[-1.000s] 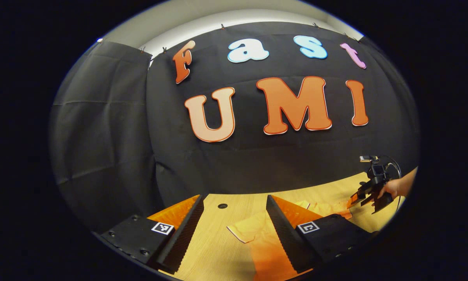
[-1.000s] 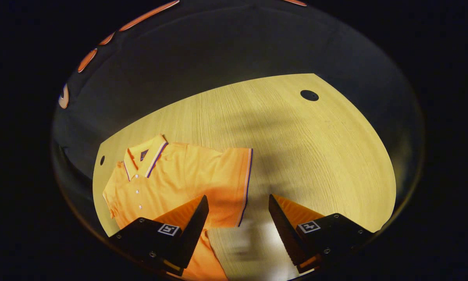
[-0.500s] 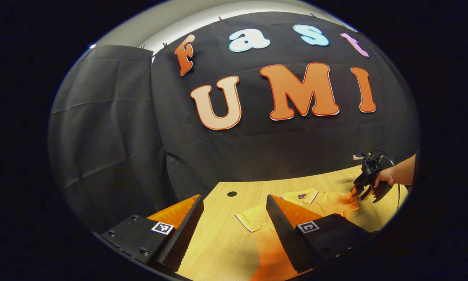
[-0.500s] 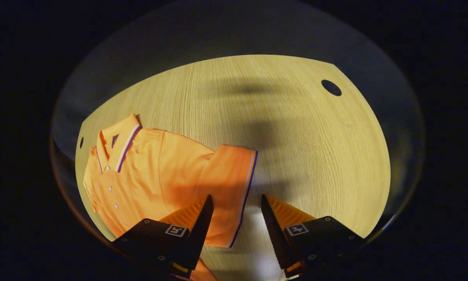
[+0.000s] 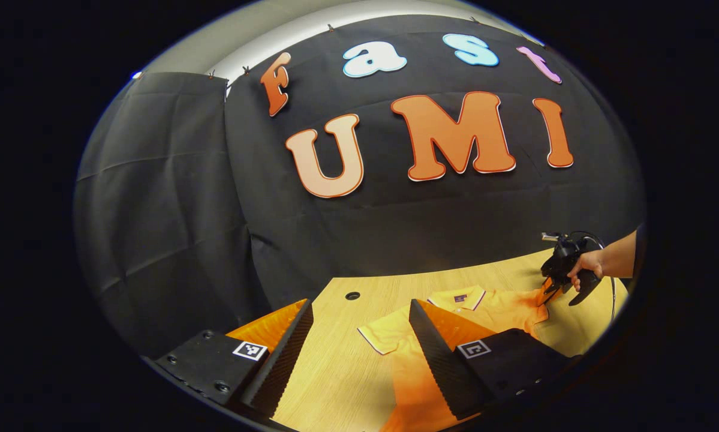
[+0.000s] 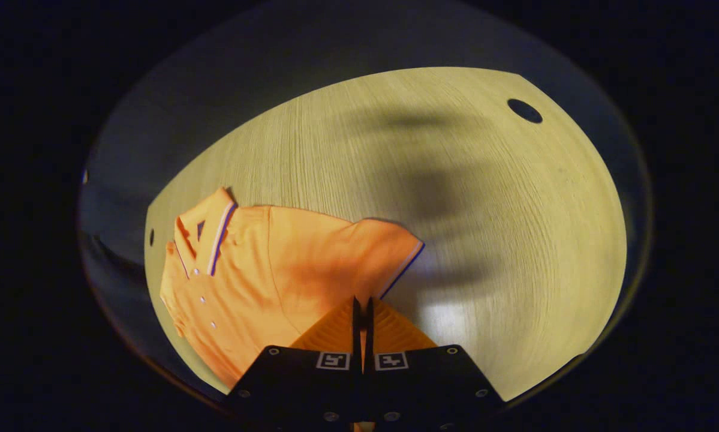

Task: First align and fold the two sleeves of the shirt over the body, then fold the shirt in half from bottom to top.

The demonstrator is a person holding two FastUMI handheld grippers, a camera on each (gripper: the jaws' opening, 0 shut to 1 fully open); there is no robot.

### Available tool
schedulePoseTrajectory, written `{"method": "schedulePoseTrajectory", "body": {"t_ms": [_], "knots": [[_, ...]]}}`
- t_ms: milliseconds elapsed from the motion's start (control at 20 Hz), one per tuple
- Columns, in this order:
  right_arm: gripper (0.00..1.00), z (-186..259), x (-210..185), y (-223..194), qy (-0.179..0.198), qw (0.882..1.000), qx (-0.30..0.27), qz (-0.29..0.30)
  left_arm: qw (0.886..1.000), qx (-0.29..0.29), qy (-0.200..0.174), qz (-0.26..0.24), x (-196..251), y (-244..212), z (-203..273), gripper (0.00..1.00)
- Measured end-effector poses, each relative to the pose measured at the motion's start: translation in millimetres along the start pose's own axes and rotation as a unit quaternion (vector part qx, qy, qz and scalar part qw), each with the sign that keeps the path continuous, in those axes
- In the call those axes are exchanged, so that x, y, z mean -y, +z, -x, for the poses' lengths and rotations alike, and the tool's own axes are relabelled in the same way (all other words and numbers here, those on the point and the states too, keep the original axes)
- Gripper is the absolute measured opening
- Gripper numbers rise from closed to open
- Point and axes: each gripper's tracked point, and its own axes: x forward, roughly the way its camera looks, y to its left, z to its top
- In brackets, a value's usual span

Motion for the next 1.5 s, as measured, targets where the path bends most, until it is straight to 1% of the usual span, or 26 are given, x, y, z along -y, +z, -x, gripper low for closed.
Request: {"method": "schedulePoseTrajectory", "body": {"t_ms": [50,200,300,400,550,600,700,850,900,950,1000,1100,1150,1250,1300,1350,1400,1450,1500], "knots": [[0.01,3,-1,5,0.001,1.0,0.012,0.004,1.0,-0.003,0.0,0.001,-2,-1,-1,0.99],[0.01,21,-21,10,0.038,0.999,0.02,0.001,1.0,-0.007,0.001,0.004,-2,-2,0,0.99],[0.01,27,-34,10,0.047,0.999,0.025,0.012,1.0,-0.007,0.001,0.004,-2,-2,2,0.99],[0.01,36,-56,10,0.066,0.997,0.029,0.029,1.0,-0.006,0.003,0.002,-3,-2,2,0.99],[0.01,34,-78,8,0.068,0.995,0.034,0.064,1.0,-0.005,0.007,0.0,-8,-5,-3,0.99],[0.02,32,-87,6,0.073,0.994,0.033,0.07,1.0,-0.011,0.015,-0.005,-15,-9,-6,1.0],[0.02,26,-104,-1,0.088,0.993,0.025,0.074,1.0,-0.011,0.023,-0.007,-25,-7,-16,0.99],[0.03,17,-111,-7,0.086,0.993,0.016,0.074,1.0,-0.006,0.012,0.003,-23,-4,-36,0.99],[0.11,17,-114,-8,0.088,0.993,0.018,0.077,1.0,-0.022,0.009,0.005,-23,-15,-47,0.98],[0.27,19,-118,-8,0.095,0.992,0.021,0.078,0.999,-0.04,0.008,0.008,-25,-23,-55,0.99],[0.25,22,-123,-9,0.105,0.991,0.024,0.076,0.999,-0.046,0.0,0.017,-24,-26,-64,1.0],[0.38,31,-130,-10,0.119,0.99,0.035,0.074,0.998,-0.056,-0.019,0.031,-17,-29,-79,1.0],[0.42,36,-132,-10,0.123,0.988,0.046,0.076,0.997,-0.061,-0.029,0.035,-15,-31,-87,1.0],[0.5,49,-132,-15,0.128,0.987,0.064,0.072,0.994,-0.077,-0.061,0.05,-5,-38,-106,0.99],[0.57,56,-128,-20,0.125,0.987,0.071,0.068,0.991,-0.089,-0.08,0.062,0,-44,-116,0.99],[0.6,62,-122,-25,0.117,0.988,0.08,0.066,0.987,-0.106,-0.097,0.071,6,-52,-128,0.99],[0.56,70,-115,-32,0.107,0.988,0.09,0.063,0.983,-0.121,-0.113,0.082,9,-62,-142,0.99],[0.6,79,-107,-39,0.096,0.989,0.1,0.058,0.977,-0.144,-0.128,0.088,13,-73,-154,0.99],[0.76,89,-100,-46,0.088,0.989,0.112,0.05,0.971,-0.167,-0.142,0.095,17,-85,-169,0.99]]}}
